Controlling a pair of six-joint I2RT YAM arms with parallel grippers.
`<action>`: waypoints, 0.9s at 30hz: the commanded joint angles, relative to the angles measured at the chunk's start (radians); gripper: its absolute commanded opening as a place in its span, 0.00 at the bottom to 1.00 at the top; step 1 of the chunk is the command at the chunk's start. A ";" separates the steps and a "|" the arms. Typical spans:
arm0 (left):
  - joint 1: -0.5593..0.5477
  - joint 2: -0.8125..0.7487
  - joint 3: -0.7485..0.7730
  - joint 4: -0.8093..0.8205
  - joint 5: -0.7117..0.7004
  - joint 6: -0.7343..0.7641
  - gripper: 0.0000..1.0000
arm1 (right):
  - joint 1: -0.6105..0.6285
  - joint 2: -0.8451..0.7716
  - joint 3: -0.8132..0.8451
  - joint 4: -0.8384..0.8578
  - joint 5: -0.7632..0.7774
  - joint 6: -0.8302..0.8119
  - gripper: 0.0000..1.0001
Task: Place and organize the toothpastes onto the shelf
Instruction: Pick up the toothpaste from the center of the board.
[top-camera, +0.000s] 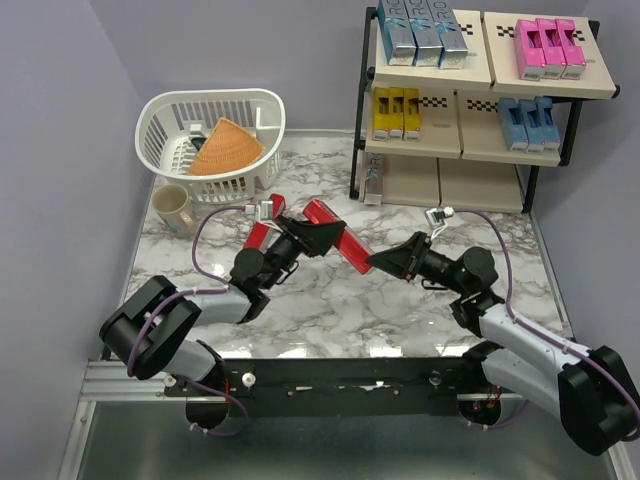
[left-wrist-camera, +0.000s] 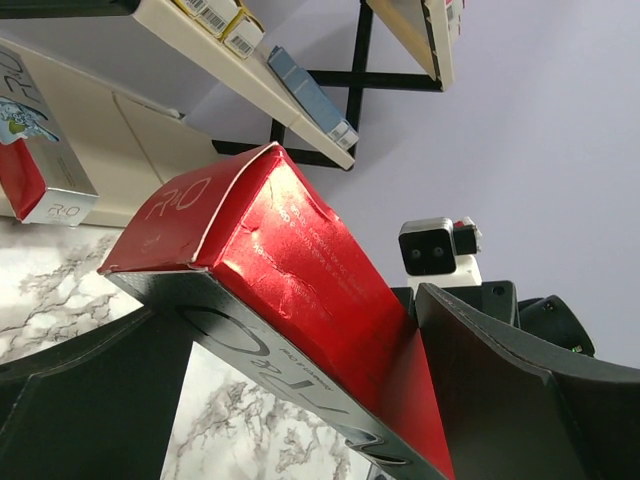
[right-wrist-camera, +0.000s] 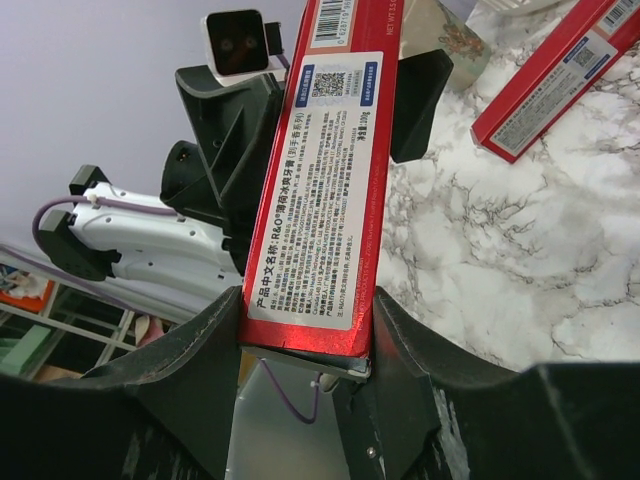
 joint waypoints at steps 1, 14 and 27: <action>-0.004 -0.044 -0.013 0.343 -0.063 -0.026 0.96 | 0.009 0.021 0.030 -0.002 -0.039 -0.006 0.52; -0.005 -0.079 -0.068 0.343 -0.090 -0.057 0.56 | 0.009 0.096 0.045 -0.037 -0.034 -0.026 0.69; -0.005 -0.143 -0.116 0.218 -0.227 -0.123 0.33 | 0.015 -0.100 0.171 -0.438 0.109 -0.439 1.00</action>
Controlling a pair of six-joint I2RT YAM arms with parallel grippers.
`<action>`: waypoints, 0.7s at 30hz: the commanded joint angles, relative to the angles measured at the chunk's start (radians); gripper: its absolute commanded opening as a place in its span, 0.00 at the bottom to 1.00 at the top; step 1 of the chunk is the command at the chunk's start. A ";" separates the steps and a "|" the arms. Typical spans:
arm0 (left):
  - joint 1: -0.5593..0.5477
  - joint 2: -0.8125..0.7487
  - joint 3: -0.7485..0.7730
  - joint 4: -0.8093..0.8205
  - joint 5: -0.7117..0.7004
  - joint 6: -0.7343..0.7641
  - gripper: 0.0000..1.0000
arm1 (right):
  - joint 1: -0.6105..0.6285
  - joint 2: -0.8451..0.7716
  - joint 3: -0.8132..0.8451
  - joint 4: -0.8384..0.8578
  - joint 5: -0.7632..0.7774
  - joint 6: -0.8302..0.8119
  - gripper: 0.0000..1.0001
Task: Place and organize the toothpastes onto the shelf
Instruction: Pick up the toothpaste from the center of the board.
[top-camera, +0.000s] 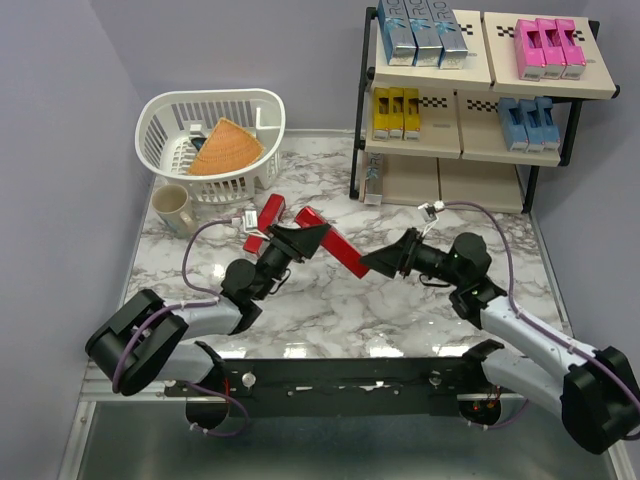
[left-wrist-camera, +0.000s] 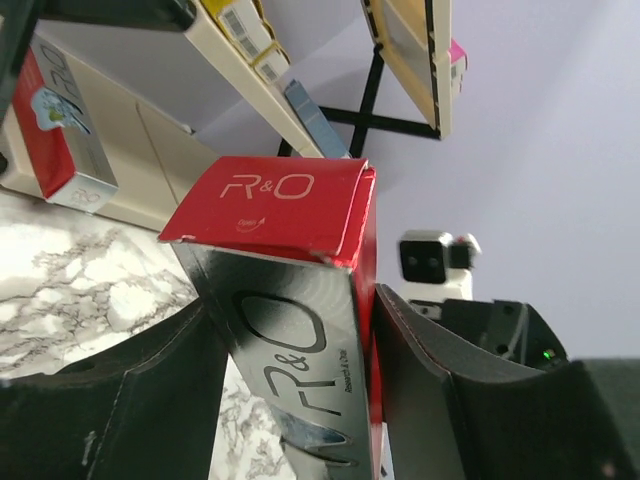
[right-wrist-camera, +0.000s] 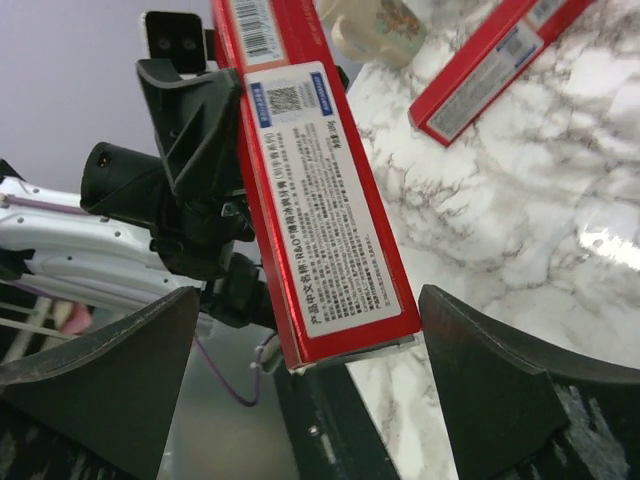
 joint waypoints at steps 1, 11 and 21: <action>0.001 -0.060 -0.019 0.197 -0.137 -0.053 0.32 | 0.015 -0.164 0.078 -0.227 0.139 -0.303 1.00; 0.000 -0.284 0.137 -0.572 -0.195 -0.148 0.28 | 0.091 -0.198 -0.014 -0.161 0.282 -0.728 1.00; 0.001 -0.342 0.185 -0.753 -0.235 -0.174 0.27 | 0.254 -0.107 -0.014 0.041 0.443 -0.863 1.00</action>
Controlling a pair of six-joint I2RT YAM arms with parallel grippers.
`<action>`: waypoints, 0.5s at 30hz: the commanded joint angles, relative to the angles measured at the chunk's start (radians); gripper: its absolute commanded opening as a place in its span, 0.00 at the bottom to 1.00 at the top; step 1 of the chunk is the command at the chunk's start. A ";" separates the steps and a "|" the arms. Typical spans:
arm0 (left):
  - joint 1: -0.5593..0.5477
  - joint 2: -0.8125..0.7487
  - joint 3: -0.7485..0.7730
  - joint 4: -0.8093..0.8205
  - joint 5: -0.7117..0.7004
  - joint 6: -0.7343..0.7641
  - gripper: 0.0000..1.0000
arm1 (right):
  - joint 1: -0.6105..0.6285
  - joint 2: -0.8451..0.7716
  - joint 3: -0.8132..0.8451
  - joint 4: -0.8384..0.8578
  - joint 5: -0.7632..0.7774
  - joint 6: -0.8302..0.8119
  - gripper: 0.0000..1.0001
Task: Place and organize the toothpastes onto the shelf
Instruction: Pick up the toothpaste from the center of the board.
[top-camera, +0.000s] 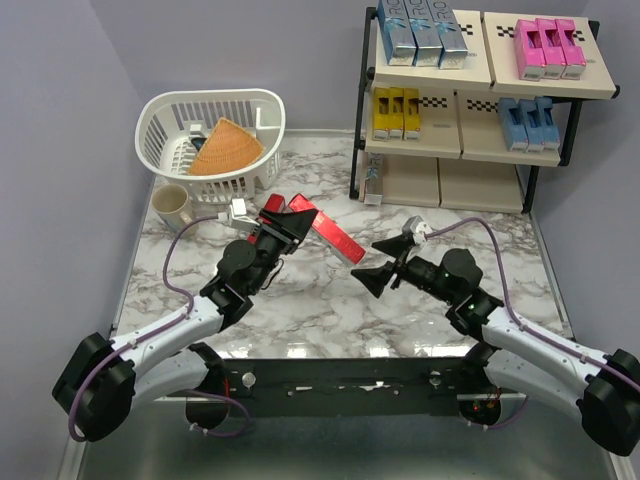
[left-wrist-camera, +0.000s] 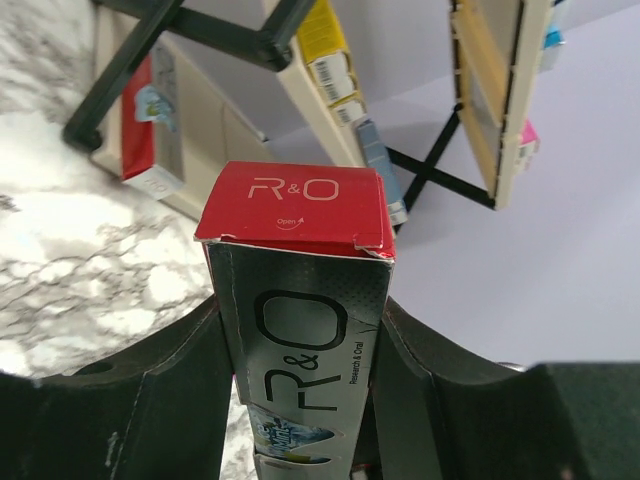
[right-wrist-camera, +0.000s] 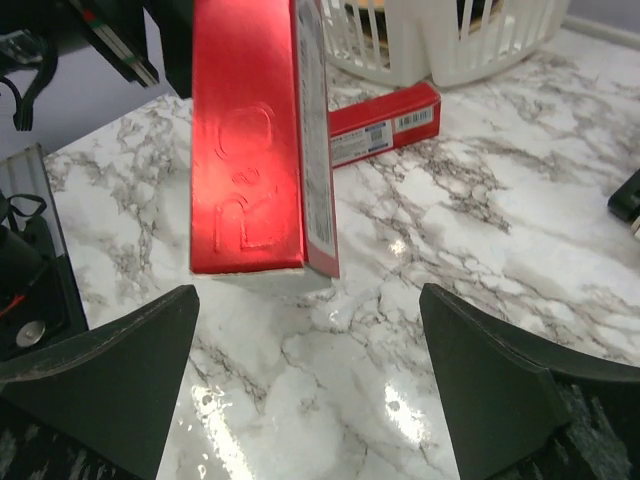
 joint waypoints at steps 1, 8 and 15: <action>-0.002 -0.034 0.029 -0.101 -0.063 -0.025 0.27 | 0.054 0.015 0.011 0.153 0.107 -0.106 1.00; 0.000 -0.050 0.035 -0.127 -0.075 -0.031 0.27 | 0.090 0.092 0.061 0.172 0.096 -0.116 0.96; 0.000 -0.056 0.038 -0.137 -0.089 -0.043 0.27 | 0.146 0.170 0.084 0.184 0.116 -0.114 0.86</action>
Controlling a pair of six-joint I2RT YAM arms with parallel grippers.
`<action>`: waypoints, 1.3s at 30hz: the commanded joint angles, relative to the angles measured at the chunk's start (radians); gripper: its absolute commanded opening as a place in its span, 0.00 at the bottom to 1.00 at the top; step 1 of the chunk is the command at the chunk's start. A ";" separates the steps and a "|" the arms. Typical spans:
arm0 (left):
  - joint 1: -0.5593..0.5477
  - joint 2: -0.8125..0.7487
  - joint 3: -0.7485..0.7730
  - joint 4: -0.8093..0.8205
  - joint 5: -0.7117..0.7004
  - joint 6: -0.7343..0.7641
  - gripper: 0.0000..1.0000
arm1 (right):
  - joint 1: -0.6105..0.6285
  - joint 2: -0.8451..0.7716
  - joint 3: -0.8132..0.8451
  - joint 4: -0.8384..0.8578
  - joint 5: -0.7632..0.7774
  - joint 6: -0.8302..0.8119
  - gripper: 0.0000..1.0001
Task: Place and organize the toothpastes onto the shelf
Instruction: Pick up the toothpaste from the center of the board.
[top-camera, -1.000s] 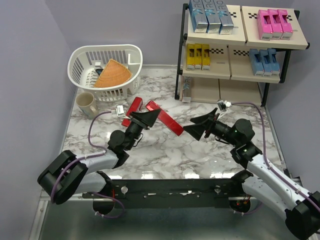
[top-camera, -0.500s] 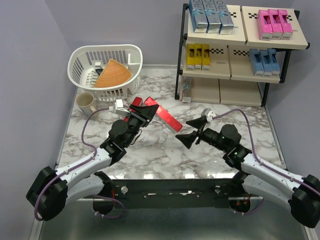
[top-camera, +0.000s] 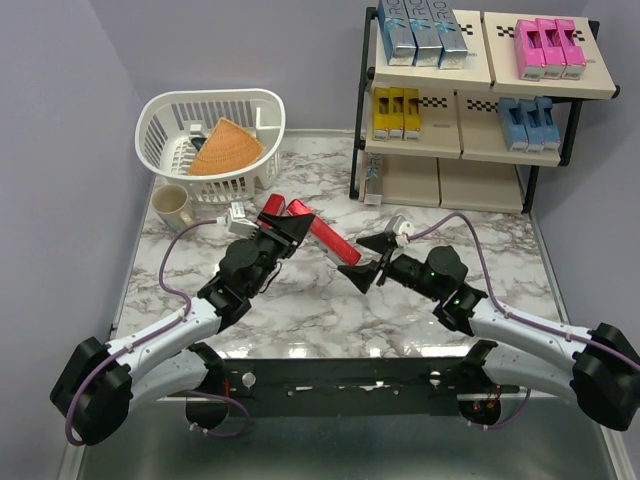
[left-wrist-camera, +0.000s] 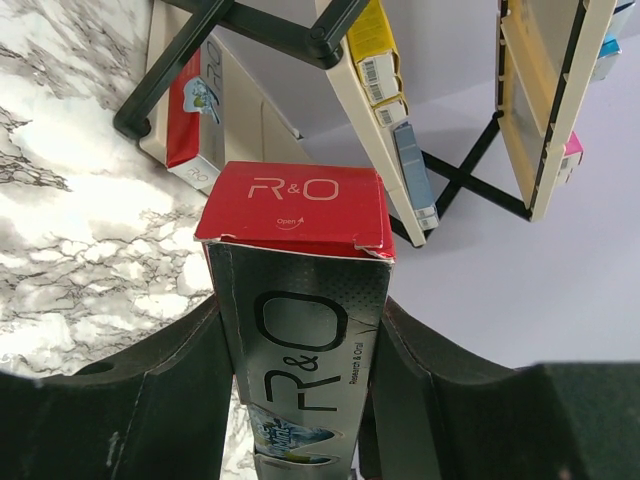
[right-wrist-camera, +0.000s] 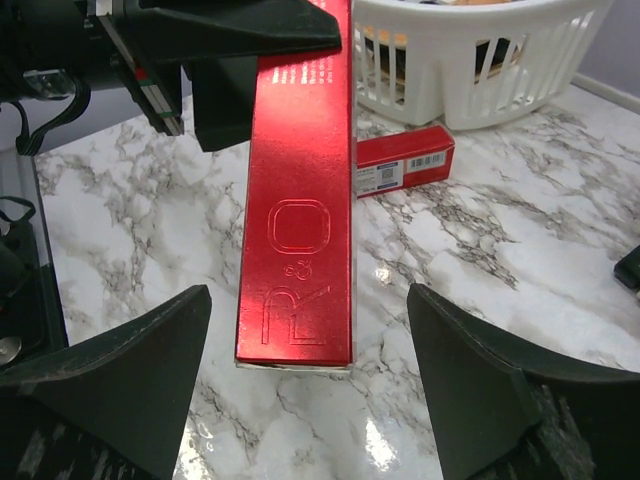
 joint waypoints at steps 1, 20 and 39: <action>-0.002 -0.029 0.037 0.008 -0.049 -0.021 0.27 | 0.039 0.040 0.032 0.047 0.053 -0.018 0.85; 0.000 -0.077 0.031 -0.072 -0.115 0.054 0.49 | 0.065 0.085 0.064 0.007 0.093 0.115 0.43; 0.003 -0.351 0.120 -0.400 -0.442 0.669 0.91 | -0.003 -0.021 0.035 -0.378 0.215 0.615 0.32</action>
